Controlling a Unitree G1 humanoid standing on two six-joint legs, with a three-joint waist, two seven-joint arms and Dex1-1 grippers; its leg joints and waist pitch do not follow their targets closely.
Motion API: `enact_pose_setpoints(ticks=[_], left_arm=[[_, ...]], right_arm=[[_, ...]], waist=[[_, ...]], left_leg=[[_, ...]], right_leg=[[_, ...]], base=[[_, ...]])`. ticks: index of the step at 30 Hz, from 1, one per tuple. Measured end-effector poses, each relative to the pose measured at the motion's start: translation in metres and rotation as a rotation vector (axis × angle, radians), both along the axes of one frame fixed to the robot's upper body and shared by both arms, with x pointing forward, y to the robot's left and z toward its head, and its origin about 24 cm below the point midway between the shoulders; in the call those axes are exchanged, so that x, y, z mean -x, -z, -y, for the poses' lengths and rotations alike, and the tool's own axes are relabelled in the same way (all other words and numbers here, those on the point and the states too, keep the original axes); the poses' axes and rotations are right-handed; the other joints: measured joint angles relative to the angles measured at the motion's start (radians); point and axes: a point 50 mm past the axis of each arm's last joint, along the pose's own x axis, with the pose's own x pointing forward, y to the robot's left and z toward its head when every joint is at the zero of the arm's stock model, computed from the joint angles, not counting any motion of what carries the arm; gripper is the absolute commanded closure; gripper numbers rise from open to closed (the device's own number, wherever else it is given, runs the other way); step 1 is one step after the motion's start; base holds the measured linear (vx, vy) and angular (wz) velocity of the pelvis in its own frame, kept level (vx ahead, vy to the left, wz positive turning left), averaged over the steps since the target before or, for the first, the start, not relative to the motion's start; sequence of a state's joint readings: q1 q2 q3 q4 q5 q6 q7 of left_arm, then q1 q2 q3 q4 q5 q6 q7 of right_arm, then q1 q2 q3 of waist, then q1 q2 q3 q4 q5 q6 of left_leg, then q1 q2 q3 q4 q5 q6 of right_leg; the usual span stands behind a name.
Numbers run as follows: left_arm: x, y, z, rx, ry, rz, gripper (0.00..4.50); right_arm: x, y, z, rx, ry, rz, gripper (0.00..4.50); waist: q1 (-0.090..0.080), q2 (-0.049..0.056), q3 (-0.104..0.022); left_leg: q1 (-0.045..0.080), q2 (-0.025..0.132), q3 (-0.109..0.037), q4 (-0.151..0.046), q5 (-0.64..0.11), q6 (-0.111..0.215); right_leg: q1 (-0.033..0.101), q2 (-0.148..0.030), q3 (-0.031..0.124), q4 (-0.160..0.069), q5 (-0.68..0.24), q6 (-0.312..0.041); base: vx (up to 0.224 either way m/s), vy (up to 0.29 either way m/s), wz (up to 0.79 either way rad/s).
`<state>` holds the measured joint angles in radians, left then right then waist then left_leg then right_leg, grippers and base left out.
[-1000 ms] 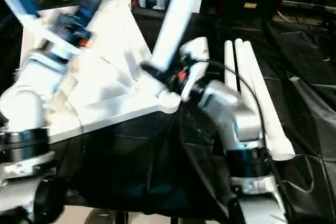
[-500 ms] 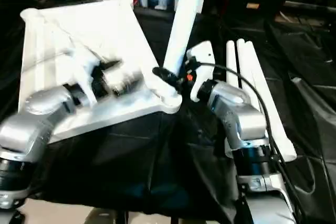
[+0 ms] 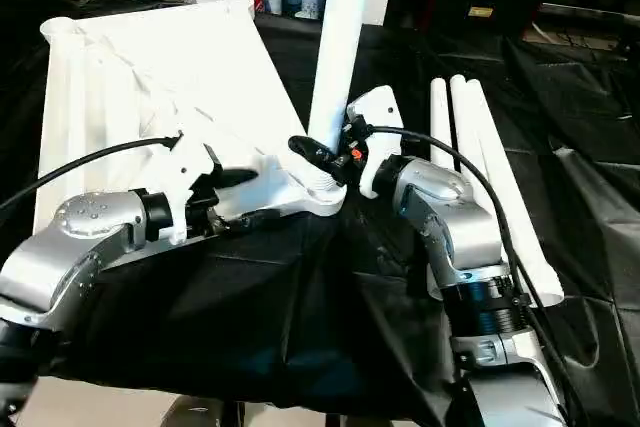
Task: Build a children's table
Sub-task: Insert table leg to table base
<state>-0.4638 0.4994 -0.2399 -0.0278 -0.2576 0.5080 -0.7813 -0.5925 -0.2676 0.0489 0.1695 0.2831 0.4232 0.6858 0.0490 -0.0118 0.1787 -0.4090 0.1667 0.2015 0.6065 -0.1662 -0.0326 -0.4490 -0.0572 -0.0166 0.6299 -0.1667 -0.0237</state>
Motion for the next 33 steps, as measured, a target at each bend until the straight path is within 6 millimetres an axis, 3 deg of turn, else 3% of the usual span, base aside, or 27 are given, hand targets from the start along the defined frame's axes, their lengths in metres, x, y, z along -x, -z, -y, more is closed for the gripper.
enact_pose_setpoints(ticks=[5,6,14,17,25,33], left_arm=[[-0.004,0.004,-0.004,-0.063,-0.008,-0.011,1.33],[-0.003,0.005,-0.005,-0.071,-0.008,-0.019,1.65],[-0.002,0.007,-0.003,-0.096,0.027,-0.052,2.14],[-0.003,0.008,-0.003,-0.115,0.034,-0.054,2.63],[-0.007,0.012,-0.006,-0.187,0.038,-0.057,3.37],[-0.009,0.010,-0.004,-0.223,0.078,-0.061,3.91]], right_arm=[[0.000,0.001,0.000,0.001,0.000,-0.002,2.63],[0.000,0.001,0.000,0.000,0.000,-0.004,2.63],[0.001,0.003,-0.001,0.002,-0.004,-0.009,2.63],[0.001,0.004,-0.003,0.004,-0.010,-0.010,2.63],[0.002,0.004,-0.006,0.006,-0.023,-0.012,2.63],[0.002,0.004,-0.006,0.006,-0.024,-0.012,2.63]], waist=[[-0.003,0.000,0.000],[-0.004,0.000,0.000],[-0.004,0.000,0.000],[-0.004,0.000,0.000],[-0.004,0.000,0.000],[-0.002,0.001,0.000]], left_leg=[[0.000,0.000,0.000,-0.001,0.000,0.000],[0.000,0.000,0.000,-0.001,0.000,0.000],[0.000,0.000,0.000,-0.001,0.000,0.000],[0.000,0.000,0.000,-0.001,0.000,-0.001],[0.000,0.000,0.000,-0.001,0.000,-0.001],[0.001,0.000,0.000,-0.001,0.000,-0.001]], right_leg=[[0.000,0.000,0.000,0.000,0.000,0.000],[0.000,0.000,0.000,0.000,0.000,0.000],[0.000,0.000,0.000,0.000,0.000,0.000],[0.000,0.000,0.000,0.000,0.000,0.000],[0.000,0.000,0.000,0.000,0.000,0.000],[0.000,0.000,0.000,0.000,0.000,0.000]], base=[[0.000,0.000,0.00],[0.000,0.000,0.00],[0.000,0.000,0.00],[0.000,0.000,0.00],[0.000,0.000,0.00],[0.000,0.000,0.00]])
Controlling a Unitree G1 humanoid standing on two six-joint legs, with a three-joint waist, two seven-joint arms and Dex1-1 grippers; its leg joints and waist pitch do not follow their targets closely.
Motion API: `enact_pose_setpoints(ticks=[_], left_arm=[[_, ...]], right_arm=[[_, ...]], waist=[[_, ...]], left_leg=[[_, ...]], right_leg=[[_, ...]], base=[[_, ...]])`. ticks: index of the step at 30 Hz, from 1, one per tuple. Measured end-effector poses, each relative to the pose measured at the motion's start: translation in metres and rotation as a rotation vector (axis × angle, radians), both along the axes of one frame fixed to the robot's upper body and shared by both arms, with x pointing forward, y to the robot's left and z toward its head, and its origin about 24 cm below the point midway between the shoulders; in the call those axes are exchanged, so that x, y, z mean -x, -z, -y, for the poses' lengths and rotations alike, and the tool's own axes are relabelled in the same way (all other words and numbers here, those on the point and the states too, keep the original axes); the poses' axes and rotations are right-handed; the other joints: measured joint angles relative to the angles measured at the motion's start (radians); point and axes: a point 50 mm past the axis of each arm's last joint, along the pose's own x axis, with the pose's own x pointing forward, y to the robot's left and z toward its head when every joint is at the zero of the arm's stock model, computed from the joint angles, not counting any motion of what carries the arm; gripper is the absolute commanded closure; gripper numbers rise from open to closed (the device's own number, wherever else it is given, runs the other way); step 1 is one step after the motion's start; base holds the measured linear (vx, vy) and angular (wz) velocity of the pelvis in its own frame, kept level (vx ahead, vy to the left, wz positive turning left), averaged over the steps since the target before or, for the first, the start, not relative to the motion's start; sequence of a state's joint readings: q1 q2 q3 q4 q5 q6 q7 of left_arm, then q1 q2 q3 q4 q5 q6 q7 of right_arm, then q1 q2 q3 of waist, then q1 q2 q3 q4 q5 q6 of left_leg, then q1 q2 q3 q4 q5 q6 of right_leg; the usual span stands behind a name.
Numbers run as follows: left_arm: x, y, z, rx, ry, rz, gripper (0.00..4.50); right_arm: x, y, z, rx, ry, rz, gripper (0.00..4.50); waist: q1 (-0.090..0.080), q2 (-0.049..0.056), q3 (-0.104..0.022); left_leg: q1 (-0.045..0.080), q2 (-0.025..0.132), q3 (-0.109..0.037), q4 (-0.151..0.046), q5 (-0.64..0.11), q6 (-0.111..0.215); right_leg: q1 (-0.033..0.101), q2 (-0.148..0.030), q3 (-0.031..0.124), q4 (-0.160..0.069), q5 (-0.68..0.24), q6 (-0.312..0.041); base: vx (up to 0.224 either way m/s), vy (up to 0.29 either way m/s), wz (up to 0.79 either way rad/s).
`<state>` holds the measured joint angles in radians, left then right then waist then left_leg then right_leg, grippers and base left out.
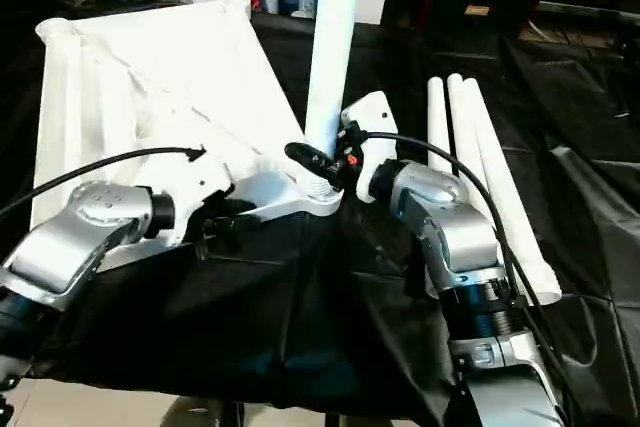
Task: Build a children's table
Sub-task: Insert table leg to table base
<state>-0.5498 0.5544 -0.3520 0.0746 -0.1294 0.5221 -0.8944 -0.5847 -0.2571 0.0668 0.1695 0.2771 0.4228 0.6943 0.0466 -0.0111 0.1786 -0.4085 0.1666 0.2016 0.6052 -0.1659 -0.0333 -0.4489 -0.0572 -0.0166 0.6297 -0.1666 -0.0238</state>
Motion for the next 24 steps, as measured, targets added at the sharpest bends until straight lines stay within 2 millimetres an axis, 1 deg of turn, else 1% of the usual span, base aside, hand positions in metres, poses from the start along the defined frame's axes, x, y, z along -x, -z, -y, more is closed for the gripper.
enact_pose_setpoints(ticks=[4,5,7,14,24], left_arm=[[-0.0009,0.0001,-0.0010,-0.008,0.001,-0.004,4.31],[-0.0010,0.0006,-0.0014,-0.010,-0.001,-0.006,4.31],[-0.0008,0.0005,-0.0013,-0.013,0.008,-0.007,4.46],[0.0014,0.0004,-0.0039,-0.032,0.020,-0.002,4.50],[0.0032,0.0005,-0.0048,-0.064,0.050,0.019,4.50]], right_arm=[[0.0000,0.0000,0.0000,0.000,0.000,0.000,2.63],[0.0000,0.0000,0.0000,0.000,0.000,0.000,2.63],[0.0001,0.0000,-0.0001,0.000,-0.002,0.000,2.63],[-0.0004,0.0023,0.0025,0.008,-0.004,-0.012,2.63],[0.0003,0.0032,0.0091,0.032,-0.022,-0.034,2.63]], waist=[[0.000,0.000,0.000],[0.000,0.000,0.000],[-0.002,0.000,0.000],[-0.009,0.000,0.000],[-0.009,0.000,0.000]], left_leg=[[0.000,0.000,0.000,0.000,0.000,0.000],[0.000,0.000,0.000,0.000,0.000,0.000],[0.000,0.000,0.000,0.000,0.000,0.000],[0.000,0.000,0.000,-0.001,0.000,0.000],[0.001,0.000,0.000,-0.002,0.000,0.000]], right_leg=[[0.000,0.000,0.000,0.000,0.000,0.000],[0.000,0.000,0.000,0.000,0.000,0.000],[0.000,0.000,0.000,0.000,0.000,0.000],[0.000,0.000,0.000,0.000,0.000,0.000],[0.000,0.000,0.000,-0.001,0.000,0.000]], base=[[0.000,0.000,0.00],[0.000,0.000,0.00],[0.000,0.000,0.00],[0.000,0.000,0.00],[0.000,0.000,0.00]])
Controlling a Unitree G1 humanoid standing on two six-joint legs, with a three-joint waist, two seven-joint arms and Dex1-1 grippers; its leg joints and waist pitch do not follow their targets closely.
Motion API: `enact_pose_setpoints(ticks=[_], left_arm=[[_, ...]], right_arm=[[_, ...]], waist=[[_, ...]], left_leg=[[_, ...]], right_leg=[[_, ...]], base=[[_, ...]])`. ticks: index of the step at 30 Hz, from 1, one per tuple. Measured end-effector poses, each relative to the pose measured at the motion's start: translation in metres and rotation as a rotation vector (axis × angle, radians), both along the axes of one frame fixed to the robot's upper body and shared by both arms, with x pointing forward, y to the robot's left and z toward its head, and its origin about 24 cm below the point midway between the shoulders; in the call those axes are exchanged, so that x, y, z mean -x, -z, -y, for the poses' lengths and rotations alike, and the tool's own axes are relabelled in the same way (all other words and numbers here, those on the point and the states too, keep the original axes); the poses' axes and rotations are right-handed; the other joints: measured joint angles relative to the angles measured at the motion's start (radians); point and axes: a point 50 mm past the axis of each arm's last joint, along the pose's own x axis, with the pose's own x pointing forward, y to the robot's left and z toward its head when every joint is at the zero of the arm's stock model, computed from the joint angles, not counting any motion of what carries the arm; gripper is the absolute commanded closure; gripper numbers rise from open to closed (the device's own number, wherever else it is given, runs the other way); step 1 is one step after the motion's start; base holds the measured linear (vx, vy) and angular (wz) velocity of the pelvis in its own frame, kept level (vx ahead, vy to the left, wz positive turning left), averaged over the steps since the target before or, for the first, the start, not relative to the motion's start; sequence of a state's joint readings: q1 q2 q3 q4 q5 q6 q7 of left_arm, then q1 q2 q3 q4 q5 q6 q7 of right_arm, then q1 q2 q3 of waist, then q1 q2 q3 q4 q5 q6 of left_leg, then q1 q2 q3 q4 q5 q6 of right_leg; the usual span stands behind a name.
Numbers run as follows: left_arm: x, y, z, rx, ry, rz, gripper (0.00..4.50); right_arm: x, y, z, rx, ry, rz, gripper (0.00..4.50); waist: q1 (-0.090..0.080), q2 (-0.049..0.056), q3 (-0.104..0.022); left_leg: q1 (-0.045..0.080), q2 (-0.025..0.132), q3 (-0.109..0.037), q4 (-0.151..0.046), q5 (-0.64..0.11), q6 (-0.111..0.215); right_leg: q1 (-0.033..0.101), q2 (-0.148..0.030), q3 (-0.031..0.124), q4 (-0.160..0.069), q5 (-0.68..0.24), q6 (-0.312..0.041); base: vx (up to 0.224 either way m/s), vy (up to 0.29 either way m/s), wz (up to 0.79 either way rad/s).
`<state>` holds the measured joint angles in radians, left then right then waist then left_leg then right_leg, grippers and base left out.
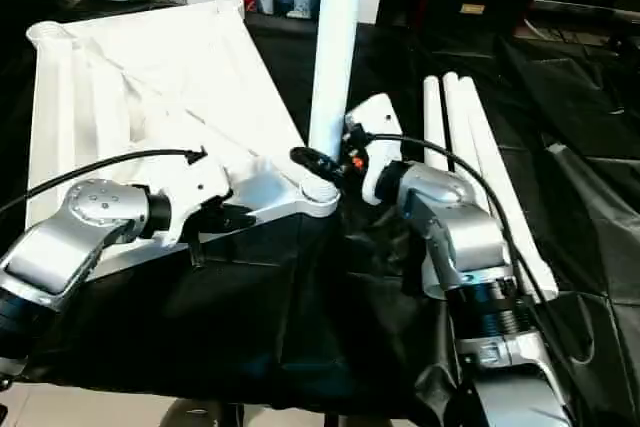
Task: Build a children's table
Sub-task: Insert table leg to table base
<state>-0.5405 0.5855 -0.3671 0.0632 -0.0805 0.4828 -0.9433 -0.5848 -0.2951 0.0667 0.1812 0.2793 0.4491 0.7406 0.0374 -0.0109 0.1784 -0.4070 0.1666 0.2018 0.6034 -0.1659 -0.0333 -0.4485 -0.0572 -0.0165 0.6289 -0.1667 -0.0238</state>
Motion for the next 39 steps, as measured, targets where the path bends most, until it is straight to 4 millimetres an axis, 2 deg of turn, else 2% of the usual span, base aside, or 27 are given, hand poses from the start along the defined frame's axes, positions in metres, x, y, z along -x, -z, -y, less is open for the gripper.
enact_pose_setpoints(ticks=[7,13,21,27,39], left_arm=[[0.003,0.001,-0.001,0.002,0.015,-0.002,4.50],[0.004,0.002,-0.002,0.001,0.017,-0.003,4.50],[0.004,0.003,-0.002,-0.002,0.018,-0.006,4.50],[0.004,0.004,-0.001,0.025,0.007,-0.026,4.50],[0.001,0.007,0.002,0.053,-0.008,-0.034,4.50]], right_arm=[[0.001,0.003,-0.003,0.014,-0.027,-0.020,2.63],[0.001,0.005,-0.004,0.014,-0.033,-0.034,2.63],[-0.001,0.013,-0.003,-0.041,-0.017,-0.046,2.63],[0.003,0.021,0.001,-0.115,0.006,-0.051,2.63],[0.015,0.032,0.011,-0.200,0.064,-0.007,2.64]], waist=[[0.000,0.000,0.000],[-0.001,0.000,0.000],[-0.005,0.000,0.000],[-0.003,0.000,0.000],[0.004,0.011,0.002]], left_leg=[[0.001,0.000,0.000,0.000,0.000,0.000],[0.006,0.000,0.000,-0.002,0.000,0.000],[0.009,0.000,0.000,-0.002,0.000,-0.001],[0.011,-0.001,0.000,-0.007,0.000,-0.001],[0.013,-0.003,0.000,-0.017,0.000,-0.001]], right_leg=[[0.001,0.000,0.000,-0.001,0.000,0.000],[0.007,0.000,0.000,-0.005,0.000,0.000],[0.011,0.000,0.000,-0.008,0.000,0.000],[0.014,0.000,-0.001,-0.014,0.000,0.000],[0.016,0.000,0.000,-0.020,-0.004,0.006]], base=[[0.000,0.000,0.00],[0.000,0.000,0.00],[0.000,0.000,0.00],[0.000,0.000,0.00],[0.000,0.000,0.00]])
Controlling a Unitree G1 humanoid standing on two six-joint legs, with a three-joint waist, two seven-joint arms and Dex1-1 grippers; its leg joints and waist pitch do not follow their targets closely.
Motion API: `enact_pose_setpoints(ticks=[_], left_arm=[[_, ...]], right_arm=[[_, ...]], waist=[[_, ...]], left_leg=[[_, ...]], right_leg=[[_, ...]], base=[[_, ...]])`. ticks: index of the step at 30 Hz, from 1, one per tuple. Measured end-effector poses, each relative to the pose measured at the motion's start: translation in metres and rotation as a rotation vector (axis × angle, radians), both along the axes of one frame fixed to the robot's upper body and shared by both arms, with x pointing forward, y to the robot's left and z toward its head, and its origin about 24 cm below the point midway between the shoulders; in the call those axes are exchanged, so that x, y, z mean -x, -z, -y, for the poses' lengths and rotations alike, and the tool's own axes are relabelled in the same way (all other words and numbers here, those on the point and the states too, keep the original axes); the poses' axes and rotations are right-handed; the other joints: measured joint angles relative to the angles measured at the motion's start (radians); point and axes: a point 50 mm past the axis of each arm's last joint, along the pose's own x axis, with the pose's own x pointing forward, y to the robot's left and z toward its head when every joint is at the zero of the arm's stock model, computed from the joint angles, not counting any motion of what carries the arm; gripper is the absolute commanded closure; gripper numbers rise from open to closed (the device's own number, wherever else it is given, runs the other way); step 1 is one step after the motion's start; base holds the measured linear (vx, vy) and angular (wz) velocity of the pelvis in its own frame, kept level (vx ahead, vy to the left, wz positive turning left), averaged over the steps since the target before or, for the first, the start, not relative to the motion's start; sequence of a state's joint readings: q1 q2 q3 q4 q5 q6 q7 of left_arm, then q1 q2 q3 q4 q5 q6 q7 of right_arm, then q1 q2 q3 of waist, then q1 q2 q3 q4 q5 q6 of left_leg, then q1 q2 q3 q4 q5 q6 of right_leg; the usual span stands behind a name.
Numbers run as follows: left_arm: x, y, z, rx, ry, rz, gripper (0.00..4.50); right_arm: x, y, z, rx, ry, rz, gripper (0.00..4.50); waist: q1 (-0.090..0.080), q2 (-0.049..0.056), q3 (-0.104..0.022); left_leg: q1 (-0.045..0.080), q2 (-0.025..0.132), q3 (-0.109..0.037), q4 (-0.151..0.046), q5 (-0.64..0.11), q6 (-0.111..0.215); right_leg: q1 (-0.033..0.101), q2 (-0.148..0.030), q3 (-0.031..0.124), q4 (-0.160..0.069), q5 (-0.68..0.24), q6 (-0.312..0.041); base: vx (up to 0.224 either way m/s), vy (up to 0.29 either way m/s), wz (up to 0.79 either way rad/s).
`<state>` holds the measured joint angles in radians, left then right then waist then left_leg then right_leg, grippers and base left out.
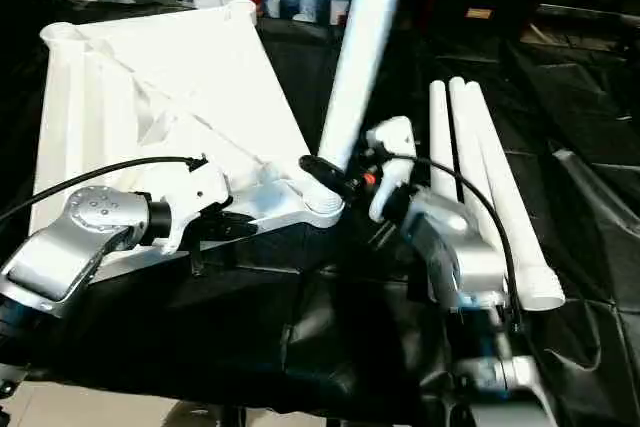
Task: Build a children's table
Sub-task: Insert table leg to table base
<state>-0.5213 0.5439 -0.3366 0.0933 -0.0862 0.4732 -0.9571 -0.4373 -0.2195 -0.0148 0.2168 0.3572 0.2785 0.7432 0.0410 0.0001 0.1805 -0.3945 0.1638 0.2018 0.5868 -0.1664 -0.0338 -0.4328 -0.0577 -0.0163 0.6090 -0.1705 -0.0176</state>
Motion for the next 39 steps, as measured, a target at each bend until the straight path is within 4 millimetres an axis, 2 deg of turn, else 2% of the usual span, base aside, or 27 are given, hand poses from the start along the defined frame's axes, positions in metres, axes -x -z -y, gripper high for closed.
enact_pose_setpoints(ticks=[10,19,32,33,39], left_arm=[[-0.001,0.000,0.002,0.004,0.015,0.004,4.50],[-0.001,0.000,-0.002,-0.016,0.023,0.014,4.50],[0.000,0.001,-0.003,-0.032,0.029,0.013,4.50],[0.000,0.001,-0.002,-0.034,0.030,0.013,4.05],[-0.002,0.005,-0.003,-0.068,0.022,0.023,3.59]], right_arm=[[0.009,0.004,0.001,0.011,0.021,0.040,2.64],[0.003,-0.006,-0.008,0.163,-0.048,0.077,2.64],[0.001,-0.005,-0.009,0.209,-0.076,0.043,2.64],[0.001,-0.004,-0.009,0.208,-0.076,0.042,2.64],[0.002,-0.004,-0.011,0.198,-0.077,0.039,2.64]], waist=[[0.012,0.003,-0.001],[0.000,0.002,-0.001],[-0.006,-0.001,-0.003],[-0.006,-0.001,-0.004],[-0.007,0.001,-0.005]], left_leg=[[0.003,-0.001,0.000,-0.016,0.000,0.000],[0.006,-0.002,0.001,-0.023,0.000,0.000],[0.013,-0.002,0.001,-0.024,0.000,0.000],[0.014,-0.002,0.001,-0.024,0.000,0.000],[0.015,-0.002,0.001,-0.026,0.000,0.000]], right_leg=[[0.000,0.000,0.000,-0.003,-0.001,0.002],[0.004,0.000,-0.001,-0.013,-0.002,0.003],[0.013,0.000,-0.001,-0.018,-0.002,0.003],[0.013,0.000,-0.001,-0.018,-0.002,0.003],[0.014,0.000,-0.001,-0.019,-0.002,0.003]], base=[[0.000,0.000,0.00],[0.000,0.000,0.00],[0.000,0.000,0.00],[0.000,0.000,0.00],[0.000,0.000,0.00]])
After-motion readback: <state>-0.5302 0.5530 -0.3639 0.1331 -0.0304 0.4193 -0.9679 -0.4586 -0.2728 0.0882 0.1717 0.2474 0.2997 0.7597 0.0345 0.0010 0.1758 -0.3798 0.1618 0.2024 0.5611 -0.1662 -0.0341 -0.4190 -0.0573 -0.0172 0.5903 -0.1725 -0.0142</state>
